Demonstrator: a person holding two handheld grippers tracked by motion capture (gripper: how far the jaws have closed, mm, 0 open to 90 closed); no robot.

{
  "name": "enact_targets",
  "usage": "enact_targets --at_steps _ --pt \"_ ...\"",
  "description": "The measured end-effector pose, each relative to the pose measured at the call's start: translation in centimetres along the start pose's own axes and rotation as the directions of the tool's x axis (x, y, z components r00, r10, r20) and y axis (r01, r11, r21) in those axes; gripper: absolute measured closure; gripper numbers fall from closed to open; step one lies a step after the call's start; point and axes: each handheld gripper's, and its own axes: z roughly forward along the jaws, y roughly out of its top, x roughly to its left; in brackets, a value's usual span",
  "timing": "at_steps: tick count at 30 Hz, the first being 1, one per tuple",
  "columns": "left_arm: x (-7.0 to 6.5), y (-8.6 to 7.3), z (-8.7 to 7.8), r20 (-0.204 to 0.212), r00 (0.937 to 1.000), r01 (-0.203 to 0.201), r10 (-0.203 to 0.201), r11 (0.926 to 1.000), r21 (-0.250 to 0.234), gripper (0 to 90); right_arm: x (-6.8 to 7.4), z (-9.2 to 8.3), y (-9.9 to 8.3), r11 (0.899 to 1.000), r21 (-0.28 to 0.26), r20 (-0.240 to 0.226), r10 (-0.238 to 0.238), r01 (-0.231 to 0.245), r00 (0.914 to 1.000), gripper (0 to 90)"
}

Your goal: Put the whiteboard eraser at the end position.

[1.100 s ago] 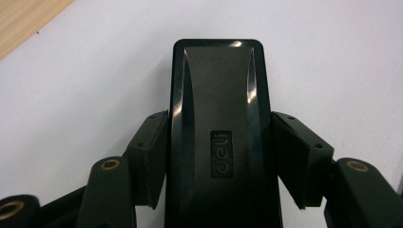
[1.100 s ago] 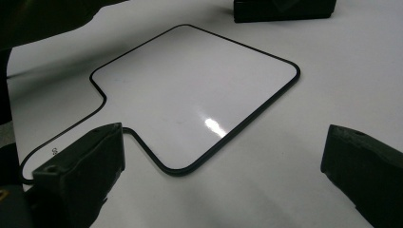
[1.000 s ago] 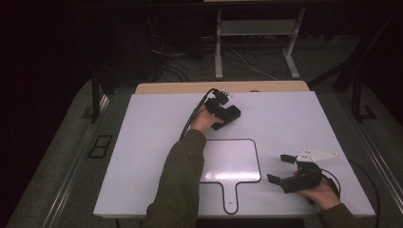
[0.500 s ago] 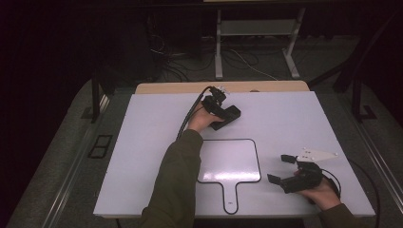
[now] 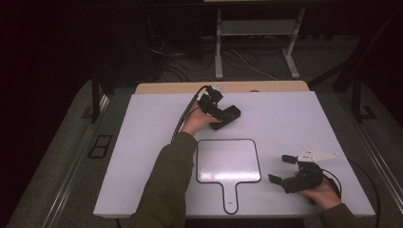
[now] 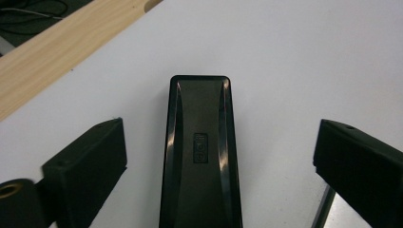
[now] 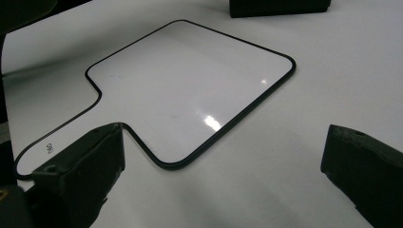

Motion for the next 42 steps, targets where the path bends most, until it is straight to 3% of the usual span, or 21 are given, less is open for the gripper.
enact_targets --at_steps 5,11,13,18,19,26,34,42 --pt "-0.5 -0.4 -0.8 -0.007 0.9996 0.029 -0.029 0.9993 -0.025 0.0 -0.1 0.1 0.0 1.000 0.002 -0.002 0.002 -0.002 1.0000 0.0" --pt "-0.7 -1.2 -1.9 0.010 0.9995 0.029 -0.029 0.9983 -0.050 0.0 -0.1 0.0 0.0 1.000 0.004 -0.001 0.003 -0.003 1.0000 0.0" --pt "-0.7 -1.6 -2.6 0.008 0.9999 0.009 -0.008 0.9992 -0.038 0.0 -0.2 0.0 0.0 1.000 0.003 0.001 0.002 -0.002 1.0000 0.0" --pt "-1.8 -2.6 -3.7 0.008 0.9986 0.053 -0.053 0.9959 -0.073 0.0 -0.2 0.0 0.0 1.000 0.004 0.003 0.000 0.000 1.0000 0.0" --pt "-1.8 -2.8 -3.9 0.008 0.9995 0.031 -0.030 0.9969 -0.073 0.0 -0.2 0.1 0.0 1.000 0.002 0.005 0.000 0.000 1.0000 0.0" --pt "-2.9 -4.2 -5.4 0.002 0.9993 0.037 -0.037 0.9946 -0.097 0.0 -0.3 0.1 0.0 1.000 0.008 0.009 -0.002 0.002 1.0000 0.0" --pt "-4.3 -6.6 -7.1 0.008 0.9996 0.029 -0.029 0.9918 -0.124 0.0 -0.2 0.1 -0.1 1.000 0.016 0.002 -0.007 0.007 1.0000 0.0" --pt "-5.2 -9.4 -8.8 0.021 0.9981 0.061 -0.058 0.9863 -0.153 0.0 -0.3 0.2 -0.2 1.000 0.028 -0.004 -0.008 0.008 1.0000 0.0"
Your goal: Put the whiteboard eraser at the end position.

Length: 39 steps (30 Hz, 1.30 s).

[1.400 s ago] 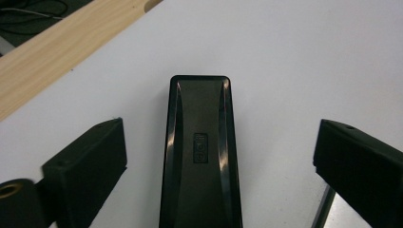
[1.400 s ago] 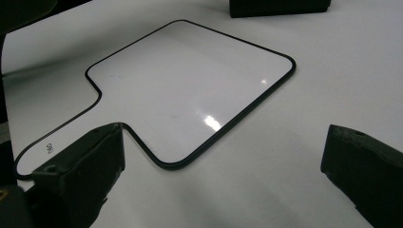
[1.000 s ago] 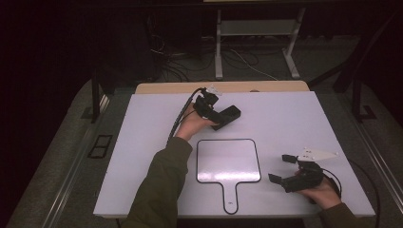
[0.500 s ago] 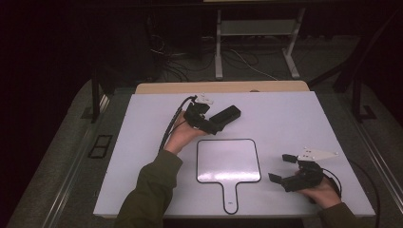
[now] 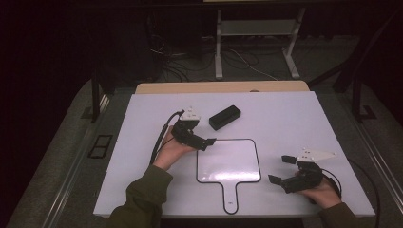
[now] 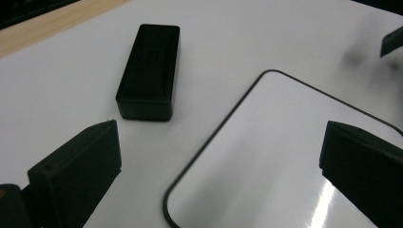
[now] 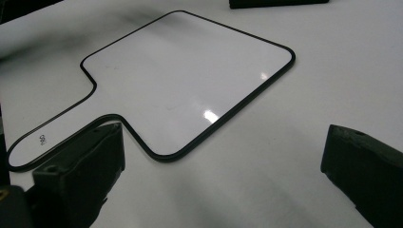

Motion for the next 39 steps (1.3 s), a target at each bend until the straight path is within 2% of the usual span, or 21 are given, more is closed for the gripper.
enact_targets --at_steps 4,9,14,18,21,30,39 --pt "-0.3 -1.5 -1.0 0.030 0.9993 0.025 -0.024 0.9991 -0.035 0.0 0.1 0.1 0.0 1.000 0.002 -0.003 -0.012 0.012 0.9999 0.0" --pt "-0.9 -2.7 -1.9 0.036 0.9992 0.019 -0.018 0.9991 -0.038 0.0 0.0 0.1 -0.1 1.000 0.002 -0.004 -0.011 0.011 0.9999 0.0" --pt "-1.5 -3.8 -2.9 0.031 0.9993 0.024 -0.022 0.9984 -0.051 0.0 0.1 0.0 -0.1 1.000 0.001 0.000 -0.016 0.016 0.9999 0.0" --pt "-1.9 -4.8 -3.7 0.009 0.9999 0.007 -0.007 0.9986 -0.053 0.0 0.1 0.0 -0.1 1.000 0.001 0.001 -0.014 0.014 0.9999 0.0" --pt "-1.9 -5.5 -4.2 0.010 0.9996 0.028 -0.027 0.9979 -0.059 0.0 0.1 0.0 -0.1 1.000 0.003 0.003 -0.011 0.011 0.9999 0.0" --pt "-2.4 -7.7 -5.6 0.005 0.9985 0.055 -0.055 0.9959 -0.072 0.0 0.1 0.1 -0.1 1.000 0.007 0.004 -0.010 0.010 0.9999 0.0" --pt "-3.0 -9.6 -6.7 0.007 0.9985 0.054 -0.053 0.9958 -0.074 0.0 0.1 0.1 -0.1 1.000 0.008 0.008 -0.015 0.015 0.9999 0.0"
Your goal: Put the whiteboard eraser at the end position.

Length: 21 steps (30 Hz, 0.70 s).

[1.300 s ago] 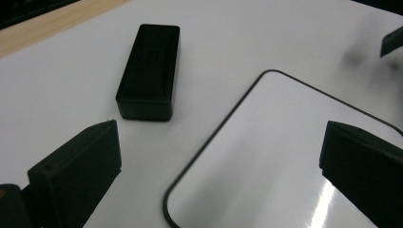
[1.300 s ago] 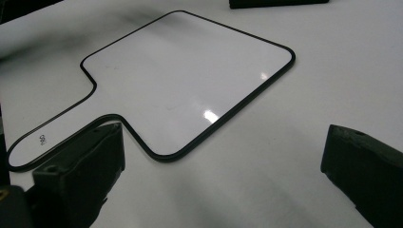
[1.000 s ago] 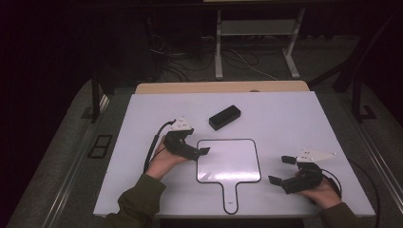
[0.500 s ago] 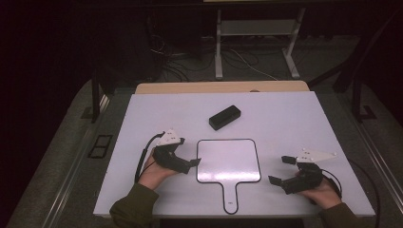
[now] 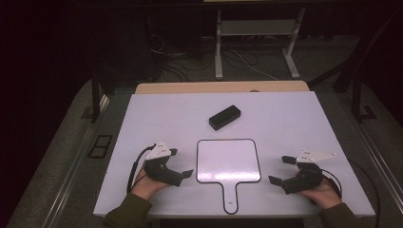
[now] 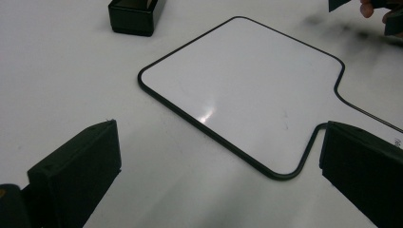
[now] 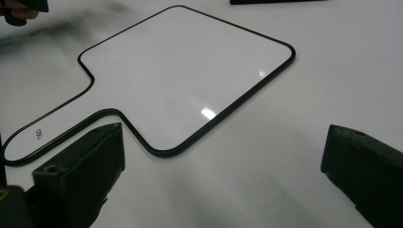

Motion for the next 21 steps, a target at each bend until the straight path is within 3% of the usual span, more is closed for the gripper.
enact_targets --at_steps 7,21 --pt "-0.2 -1.0 -0.6 0.004 1.0000 0.008 -0.008 1.0000 -0.001 0.0 0.0 0.0 0.0 1.000 0.001 0.006 -0.002 0.002 1.0000 0.0" --pt "-0.5 -1.3 -0.6 0.007 1.0000 0.004 -0.004 0.9997 0.023 0.0 0.0 0.1 0.0 1.000 0.004 0.010 -0.005 0.005 0.9999 0.0"
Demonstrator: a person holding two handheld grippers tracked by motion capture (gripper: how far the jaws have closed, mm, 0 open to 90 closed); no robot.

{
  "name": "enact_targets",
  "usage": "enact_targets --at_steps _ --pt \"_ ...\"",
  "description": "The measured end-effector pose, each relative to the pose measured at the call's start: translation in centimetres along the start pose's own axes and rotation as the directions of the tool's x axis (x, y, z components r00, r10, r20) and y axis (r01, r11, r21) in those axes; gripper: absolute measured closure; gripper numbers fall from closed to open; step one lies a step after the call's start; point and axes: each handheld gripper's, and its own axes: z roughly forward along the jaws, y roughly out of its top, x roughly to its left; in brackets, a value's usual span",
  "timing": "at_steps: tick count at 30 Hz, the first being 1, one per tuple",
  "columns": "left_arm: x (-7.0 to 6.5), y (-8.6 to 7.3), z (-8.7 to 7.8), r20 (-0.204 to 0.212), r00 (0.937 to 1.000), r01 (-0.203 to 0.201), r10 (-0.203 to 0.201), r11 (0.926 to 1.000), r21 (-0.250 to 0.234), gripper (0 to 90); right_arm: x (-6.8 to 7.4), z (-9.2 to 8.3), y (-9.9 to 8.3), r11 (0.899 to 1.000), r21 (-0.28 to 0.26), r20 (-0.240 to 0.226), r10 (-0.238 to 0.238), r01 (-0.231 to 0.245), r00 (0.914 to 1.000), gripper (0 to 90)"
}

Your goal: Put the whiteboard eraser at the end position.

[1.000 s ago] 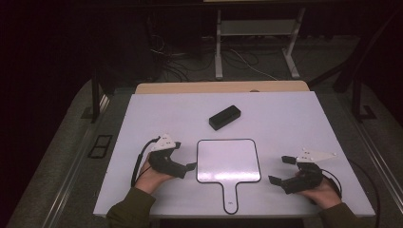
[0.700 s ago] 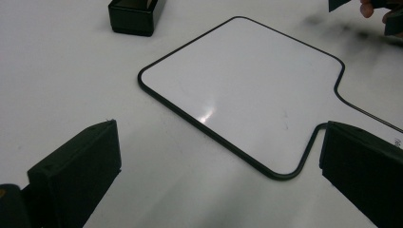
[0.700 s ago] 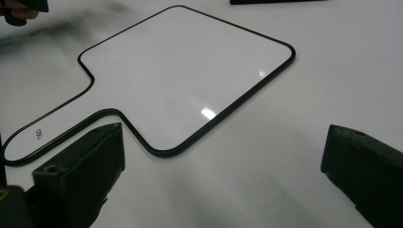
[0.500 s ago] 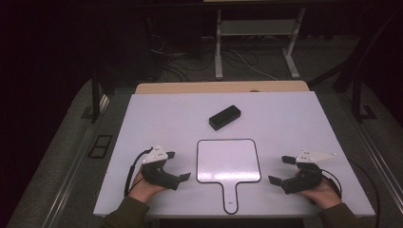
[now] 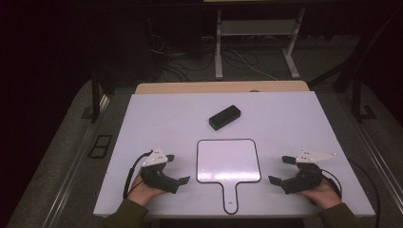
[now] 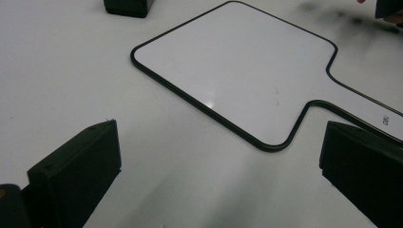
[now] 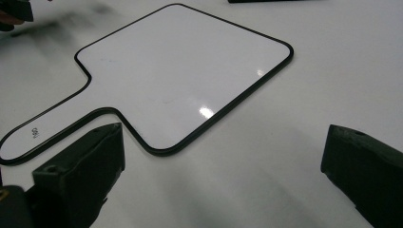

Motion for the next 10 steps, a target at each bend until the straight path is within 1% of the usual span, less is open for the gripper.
enact_targets --at_steps 10 --pt "-0.07 0.04 0.12 0.000 1.0000 -0.001 0.001 1.0000 0.005 0.0 -0.01 0.00 0.00 1.000 0.000 0.000 -0.001 0.001 1.0000 0.0"
